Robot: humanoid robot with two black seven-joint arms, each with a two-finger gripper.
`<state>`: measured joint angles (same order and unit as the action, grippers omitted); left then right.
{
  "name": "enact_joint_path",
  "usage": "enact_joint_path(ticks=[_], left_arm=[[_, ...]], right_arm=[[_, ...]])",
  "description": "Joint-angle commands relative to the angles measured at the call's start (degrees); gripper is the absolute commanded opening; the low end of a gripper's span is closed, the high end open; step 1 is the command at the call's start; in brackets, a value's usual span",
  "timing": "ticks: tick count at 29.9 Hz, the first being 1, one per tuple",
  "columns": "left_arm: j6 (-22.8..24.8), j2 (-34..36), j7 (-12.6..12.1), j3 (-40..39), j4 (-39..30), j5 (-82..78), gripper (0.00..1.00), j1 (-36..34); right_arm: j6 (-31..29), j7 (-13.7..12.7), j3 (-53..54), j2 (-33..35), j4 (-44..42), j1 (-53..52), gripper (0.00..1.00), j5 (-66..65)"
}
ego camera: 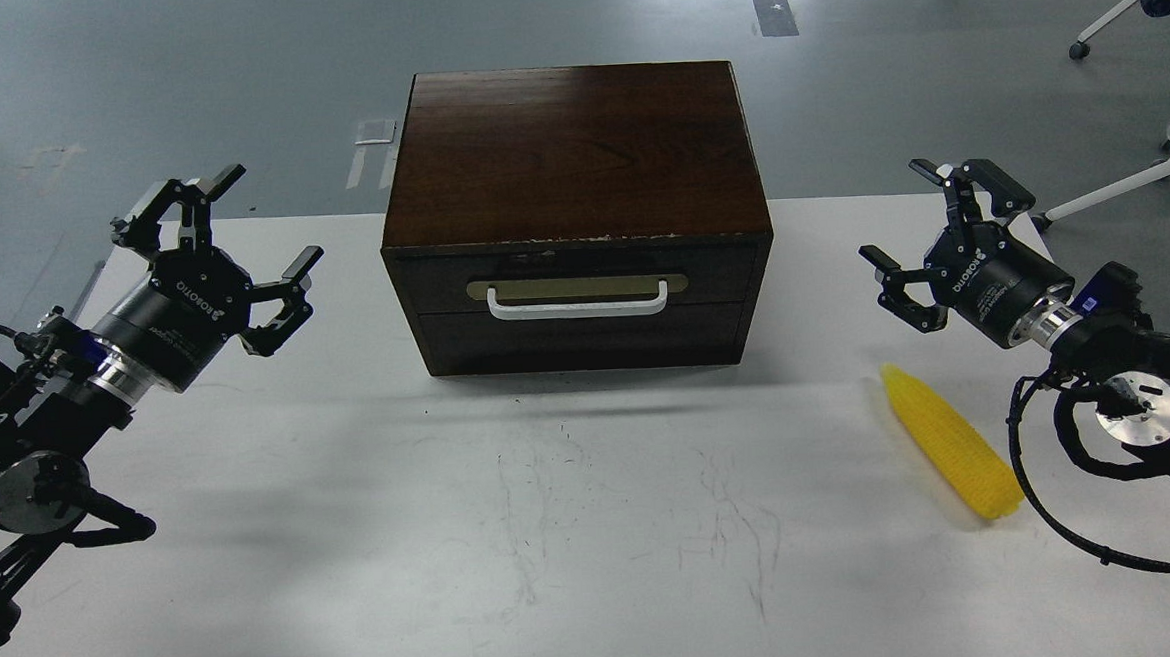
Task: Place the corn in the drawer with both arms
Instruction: 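Move the left gripper toward the white drawer handle of the wooden box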
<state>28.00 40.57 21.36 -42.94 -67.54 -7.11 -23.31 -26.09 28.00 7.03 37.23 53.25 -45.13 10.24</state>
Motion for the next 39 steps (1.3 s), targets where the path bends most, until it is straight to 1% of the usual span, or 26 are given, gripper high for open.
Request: enact_joint_path(ticks=[1, 5, 10, 13, 16, 17, 18, 20, 22, 25, 27, 29, 31, 32, 34, 35, 37, 38, 39], left_arm=[[0.0, 0.04, 0.26, -0.03, 0.04, -0.01, 0.98, 0.55], [0.0, 0.91, 0.18, -0.12, 0.13, -0.01, 0.98, 0.38], [0.0, 4.34, 0.0, -0.3, 1.36, 0.08, 0.98, -3.05], [0.0, 6.88, 0.09, -0.47, 1.8, 0.17, 0.98, -6.56], [0.0, 8.56, -0.35, -0.21, 1.8, -0.8, 0.98, -10.86], [0.0, 9.09, -0.35, 0.31, 1.63, -3.24, 0.98, -13.92], [0.0, 9.18, -0.26, 0.32, 1.36, -5.35, 0.98, -15.43], [0.0, 9.27, 0.61, -0.12, -0.12, -17.0, 0.98, -20.34], [0.0, 9.01, 0.97, -0.21, -1.97, -22.92, 0.98, -22.73], [0.0, 8.57, 3.77, 0.31, -7.14, -35.73, 0.98, -28.26], [0.0, 7.08, 4.65, 0.58, -10.57, -43.99, 0.98, -30.64], [0.0, 4.88, 4.75, 0.58, -12.87, -49.9, 0.98, -31.79], [0.0, 1.02, 4.83, 0.67, -16.47, -61.82, 0.98, -33.28], [0.0, 0.14, 4.92, 0.76, -17.0, -65.1, 0.98, -33.64], [0.0, -3.89, 5.36, 2.59, -17.97, -74.58, 0.98, -35.56], [0.0, -3.92, 5.36, 2.6, -17.98, -74.63, 0.98, -35.57], [0.0, -6.37, 6.64, 9.24, -17.89, -82.06, 0.98, -40.64], [0.0, -6.64, 6.64, 11.54, -17.89, -84.01, 0.98, -42.15], [0.0, -7.16, 6.64, 16.18, -17.89, -87.51, 0.98, -45.56]], right_arm=[[-0.02, 0.0, 0.0, 0.03, 0.1, 0.04, 1.0, -0.05], [0.07, 0.0, 0.0, 0.12, 0.1, 0.04, 1.0, -0.05], [-0.02, 0.0, 0.0, 0.12, 0.1, 0.04, 1.0, -0.05], [-0.02, 0.0, 0.0, 0.21, 0.1, -0.05, 1.0, -0.05], [-0.02, 0.0, 0.09, 0.38, 0.1, -0.05, 1.0, -0.05], [-0.02, 0.0, 0.17, 0.39, 0.1, -0.05, 1.0, -0.05], [-0.02, 0.0, 0.26, 0.39, 0.1, -0.05, 1.0, -0.05], [-0.02, 0.0, 0.26, 0.39, 0.1, -0.05, 1.0, -0.05], [-0.02, 0.0, 0.26, 0.39, 0.01, -0.05, 1.0, -0.05], [-0.02, 0.0, 0.35, 0.39, -0.08, -0.05, 1.0, -0.05], [-0.02, 0.0, 0.35, 0.39, -0.08, -0.05, 1.0, -0.05], [-0.02, 0.0, 0.44, 0.39, -0.08, -0.05, 1.0, -0.05], [0.07, 0.0, 0.53, 0.39, -0.08, -0.13, 1.0, -0.05], [0.07, 0.0, 0.53, 0.39, -0.08, -0.13, 1.0, -0.05], [0.07, 0.0, 0.53, 0.39, -0.17, -0.13, 1.0, -0.05], [0.07, 0.0, 0.53, 0.39, -0.17, -0.13, 1.0, -0.05], [0.07, 0.0, 0.53, 0.39, -0.17, -0.13, 1.0, -0.05], [0.07, 0.0, 0.53, 0.39, -0.17, -0.13, 1.0, -0.05], [0.07, 0.0, 0.53, 0.39, -0.17, -0.05, 1.0, -0.05]])
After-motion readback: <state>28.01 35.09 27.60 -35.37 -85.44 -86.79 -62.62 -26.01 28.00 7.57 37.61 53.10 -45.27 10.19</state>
